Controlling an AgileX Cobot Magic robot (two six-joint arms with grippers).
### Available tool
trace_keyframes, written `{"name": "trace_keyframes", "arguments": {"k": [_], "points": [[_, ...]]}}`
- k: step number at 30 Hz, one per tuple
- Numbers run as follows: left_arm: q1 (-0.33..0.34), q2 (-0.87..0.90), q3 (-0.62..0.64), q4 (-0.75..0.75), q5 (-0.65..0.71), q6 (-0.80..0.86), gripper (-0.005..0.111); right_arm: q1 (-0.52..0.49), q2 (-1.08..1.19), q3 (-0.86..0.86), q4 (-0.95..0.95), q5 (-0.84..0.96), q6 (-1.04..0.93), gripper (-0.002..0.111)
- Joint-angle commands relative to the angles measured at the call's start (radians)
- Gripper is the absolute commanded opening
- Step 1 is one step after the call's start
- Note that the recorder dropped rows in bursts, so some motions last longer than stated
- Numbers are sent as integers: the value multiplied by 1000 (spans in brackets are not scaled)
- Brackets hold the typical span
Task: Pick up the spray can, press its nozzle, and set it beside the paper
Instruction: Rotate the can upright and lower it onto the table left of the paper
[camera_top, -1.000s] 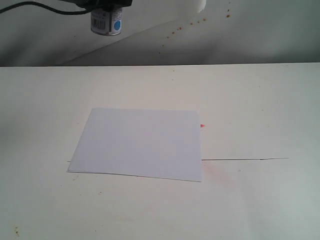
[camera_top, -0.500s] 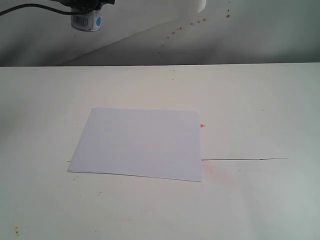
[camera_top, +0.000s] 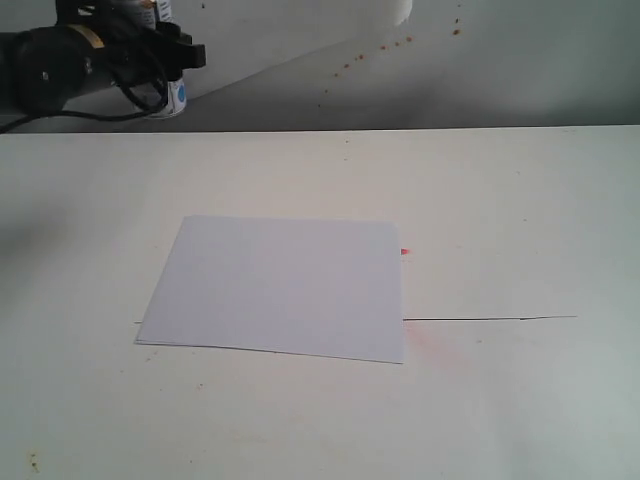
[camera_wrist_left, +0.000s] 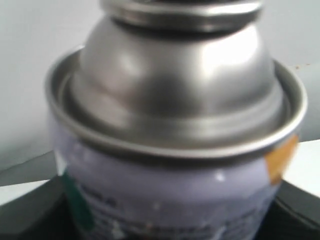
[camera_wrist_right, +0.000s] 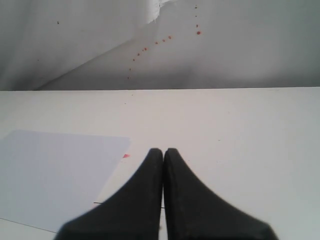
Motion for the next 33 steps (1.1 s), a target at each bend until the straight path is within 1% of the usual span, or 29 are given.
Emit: {"name": "trace_keyframes", "arguments": {"k": [1, 2, 3, 5, 8, 10, 14, 19, 24, 33], "points": [[69, -20, 80, 64, -162, -135, 0, -6, -4, 2, -3, -8, 3, 0], [100, -22, 111, 126, -198, -214, 0, -6, -4, 2, -3, -8, 3, 0], [130, -25, 135, 211, -206, -276, 0, -6, -4, 2, -3, -10, 3, 0], [162, -25, 161, 300, -206, -317, 0, -6, -4, 2, -3, -10, 3, 0], [192, -23, 208, 340, -225, -322, 0, -6, -4, 2, -3, -10, 3, 0], [210, -13, 247, 340, -284, -324, 0, -6, -4, 2, -3, -10, 3, 0], [216, 26, 300, 345, -428, -324, 0, -6, -4, 2, -3, -10, 3, 0], [216, 74, 318, 426, -556, -322, 0, -6, -4, 2, -3, -10, 3, 0], [216, 119, 318, 418, -566, -322, 0, -6, -4, 2, -3, -10, 3, 0], [216, 217, 318, 425, -669, -319, 0, -6, -4, 2, -3, -10, 3, 0]]}}
